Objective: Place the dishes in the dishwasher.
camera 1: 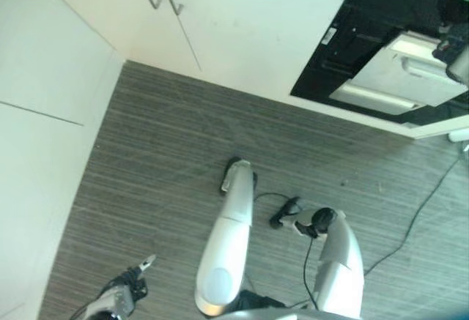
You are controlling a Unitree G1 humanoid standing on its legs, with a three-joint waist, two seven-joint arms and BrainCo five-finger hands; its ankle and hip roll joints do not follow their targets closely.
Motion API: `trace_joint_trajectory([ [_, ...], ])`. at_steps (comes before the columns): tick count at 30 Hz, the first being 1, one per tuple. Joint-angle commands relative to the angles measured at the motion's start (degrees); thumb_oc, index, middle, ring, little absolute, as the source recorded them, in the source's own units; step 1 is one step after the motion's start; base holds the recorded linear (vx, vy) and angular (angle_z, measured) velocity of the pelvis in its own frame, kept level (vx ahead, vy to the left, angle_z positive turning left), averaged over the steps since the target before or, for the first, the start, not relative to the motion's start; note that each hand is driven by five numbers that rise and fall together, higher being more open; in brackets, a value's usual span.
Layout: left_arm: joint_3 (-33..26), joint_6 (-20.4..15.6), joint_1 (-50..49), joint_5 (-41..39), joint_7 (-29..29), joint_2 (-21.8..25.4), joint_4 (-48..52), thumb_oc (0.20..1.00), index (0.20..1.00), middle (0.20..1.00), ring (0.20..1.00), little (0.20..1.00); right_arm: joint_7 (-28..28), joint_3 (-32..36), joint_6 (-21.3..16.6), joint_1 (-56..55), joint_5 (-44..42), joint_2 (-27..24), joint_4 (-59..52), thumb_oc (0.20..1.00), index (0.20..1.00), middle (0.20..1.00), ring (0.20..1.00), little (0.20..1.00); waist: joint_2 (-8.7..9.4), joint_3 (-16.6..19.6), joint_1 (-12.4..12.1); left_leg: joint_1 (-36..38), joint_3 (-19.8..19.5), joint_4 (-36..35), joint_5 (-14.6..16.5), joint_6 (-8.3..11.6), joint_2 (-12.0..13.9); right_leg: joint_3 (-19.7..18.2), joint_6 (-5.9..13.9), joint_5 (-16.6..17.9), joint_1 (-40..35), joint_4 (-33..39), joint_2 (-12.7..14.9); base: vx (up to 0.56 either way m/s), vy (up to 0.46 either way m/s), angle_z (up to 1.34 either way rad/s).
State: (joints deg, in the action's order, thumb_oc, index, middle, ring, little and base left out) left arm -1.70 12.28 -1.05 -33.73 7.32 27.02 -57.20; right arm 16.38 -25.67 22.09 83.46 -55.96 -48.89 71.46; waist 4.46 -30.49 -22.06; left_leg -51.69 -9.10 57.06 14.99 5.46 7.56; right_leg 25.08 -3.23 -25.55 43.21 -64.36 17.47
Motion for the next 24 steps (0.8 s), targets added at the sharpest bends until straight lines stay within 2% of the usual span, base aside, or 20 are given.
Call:
trace_joint_trajectory([
  [1, -0.91, -2.08, -5.77, 2.38, 0.38, 4.45, -4.82, 1.000, 1.000, 1.000, 1.000, 1.000, -7.62, 5.33, -5.70, -1.08, 3.09, -3.42, -7.07, 0.200, 0.200, 0.200, 0.200, 0.200, 1.74, 3.41, -3.37, 1.96, 0.95, -8.57, -6.95, -2.04, 2.82, -6.80, 4.28, 5.45, -3.00, 1.18, 4.04, 0.00, -0.076, 0.09],
  [3, -1.43, -3.30, -5.67, 1.46, 0.29, 4.11, -5.34, 1.000, 1.000, 1.000, 1.000, 1.000, -11.59, 8.37, -7.87, -8.82, 3.84, -3.90, -12.09, 0.200, 0.200, 0.200, 0.200, 0.200, 2.89, 3.48, -2.06, 3.70, 1.35, -9.65, -6.74, -2.28, 3.50, -6.26, 4.66, 6.53, -5.03, 3.92, 3.24, -0.08, -0.025, -0.15],
  [4, -1.50, -3.51, -5.51, 1.10, 0.49, 3.84, -5.40, 1.000, 1.000, 1.000, 1.000, 1.000, -11.53, 9.70, -8.69, -11.73, 5.23, -3.74, -14.60, 0.200, 0.200, 0.200, 0.200, 0.200, 3.16, 3.61, -1.51, 4.22, 1.59, -9.98, -6.60, -2.37, 3.67, -6.20, 4.82, 6.81, -5.47, 4.64, 3.08, -0.11, -0.010, -0.34],
  [7, -1.63, -3.91, -4.04, -2.75, 2.66, 2.21, -4.38, 1.000, 1.000, 1.000, 1.000, 1.000, -11.91, 12.02, -12.39, -25.32, 20.35, -3.41, -30.86, 0.200, 0.200, 0.200, 0.200, 0.200, 4.32, 4.37, 2.21, 6.88, 3.42, -12.24, -6.48, -2.64, 4.29, -6.47, 5.35, 8.32, -7.70, 9.11, 1.14, -0.13, 0.046, 0.26],
  [10, -0.76, -3.39, -1.85, -6.74, 4.85, 0.92, -2.38, 1.000, 1.000, 1.000, 1.000, 1.000, -12.43, 15.94, -12.97, -33.80, 22.00, -1.71, -41.94, 0.200, 0.200, 0.200, 0.200, 0.200, 4.21, 4.93, 5.35, 9.36, 5.16, -15.49, -6.74, -2.69, 4.70, -7.38, 5.92, 9.16, -9.58, 13.29, -0.18, -0.14, 0.131, -0.53],
  [12, -0.17, -3.02, 1.02, -9.71, 7.06, -0.36, -0.91, 1.000, 1.000, 1.000, 1.000, 1.000, -13.19, 20.32, -13.52, -42.30, 24.13, 1.90, -49.94, 0.200, 0.200, 0.200, 0.200, 0.200, 3.93, 5.73, 8.23, 12.03, 6.86, -19.07, -7.15, -2.45, 4.71, -8.47, 6.68, 9.97, -11.86, 17.92, -1.09, -0.14, 0.167, -0.36],
  [16, 0.48, -1.72, 4.67, -13.59, 8.63, -2.39, 0.76, 1.000, 1.000, 1.000, 1.000, 1.000, -13.98, 22.53, -14.01, -51.31, 29.79, 6.32, -56.55, 0.200, 0.200, 0.200, 0.200, 0.200, 2.36, 6.84, 12.22, 16.62, 9.60, -23.16, -7.11, -2.12, 3.98, -10.00, 7.58, 11.51, -15.50, 24.90, -1.58, -0.10, 0.225, -0.30],
  [17, 0.59, -1.71, 5.14, -14.08, 8.75, -2.85, 1.16, 1.000, 1.000, 1.000, 1.000, 1.000, -15.01, 22.73, -13.57, -52.86, 30.82, 7.14, -57.18, 0.200, 0.200, 0.200, 0.200, 0.200, 2.04, 7.02, 12.80, 17.51, 10.07, -23.97, -7.20, -2.05, 3.81, -10.20, 7.76, 11.84, -16.18, 26.00, -1.64, -0.06, 0.218, -0.18],
  [21, 1.67, -3.43, 6.91, -16.51, 8.36, -5.46, 4.20, 1.000, 1.000, 1.000, 1.000, 1.000, -16.38, 22.13, -15.83, -60.15, 36.14, 11.70, -55.23, 0.200, 0.200, 0.200, 0.200, 0.200, 0.21, 8.06, 15.09, 23.90, 12.63, -29.65, -7.61, -1.82, 2.16, -10.62, 9.41, 14.76, -21.66, 34.99, -0.84, -0.05, 0.362, -0.03],
  [22, 1.73, -3.87, 7.24, -17.30, 8.04, -6.38, 6.44, 1.000, 1.000, 1.000, 1.000, 1.000, -15.99, 21.12, -18.34, -63.42, 42.12, 13.03, -53.96, 0.200, 0.200, 0.200, 0.200, 0.200, -0.36, 8.74, 15.65, 26.11, 13.81, -32.62, -9.20, -2.39, 0.97, -10.01, 9.82, 18.23, -24.20, 40.12, -0.03, -0.04, 0.463, 0.02],
  [23, 1.96, -4.68, 7.36, -16.96, 6.72, -7.13, 8.75, 1.000, 1.000, 1.000, 1.000, 1.000, -16.01, 21.31, -19.17, -67.59, 38.29, 15.31, -50.94, 0.209, 0.209, 0.209, 0.209, 0.209, -0.65, 9.83, 15.77, 29.50, 14.75, -35.83, -9.26, -2.62, -0.70, -9.35, 10.68, 20.69, -28.96, 45.51, 0.87, -0.02, 0.507, 0.40],
  [24, 1.98, -6.51, 7.45, -16.70, 4.78, -7.58, 9.28, 1.000, 1.000, 1.000, 1.000, 1.000, -16.31, 21.48, -21.42, -70.23, 40.09, 17.48, -46.66, 0.539, 0.539, 0.539, 0.539, 0.539, -0.81, 10.90, 15.56, 31.87, 14.77, -38.20, -9.44, -2.96, -1.82, -9.00, 10.97, 21.65, -32.42, 47.78, 1.17, 0.15, 0.387, 0.51],
])
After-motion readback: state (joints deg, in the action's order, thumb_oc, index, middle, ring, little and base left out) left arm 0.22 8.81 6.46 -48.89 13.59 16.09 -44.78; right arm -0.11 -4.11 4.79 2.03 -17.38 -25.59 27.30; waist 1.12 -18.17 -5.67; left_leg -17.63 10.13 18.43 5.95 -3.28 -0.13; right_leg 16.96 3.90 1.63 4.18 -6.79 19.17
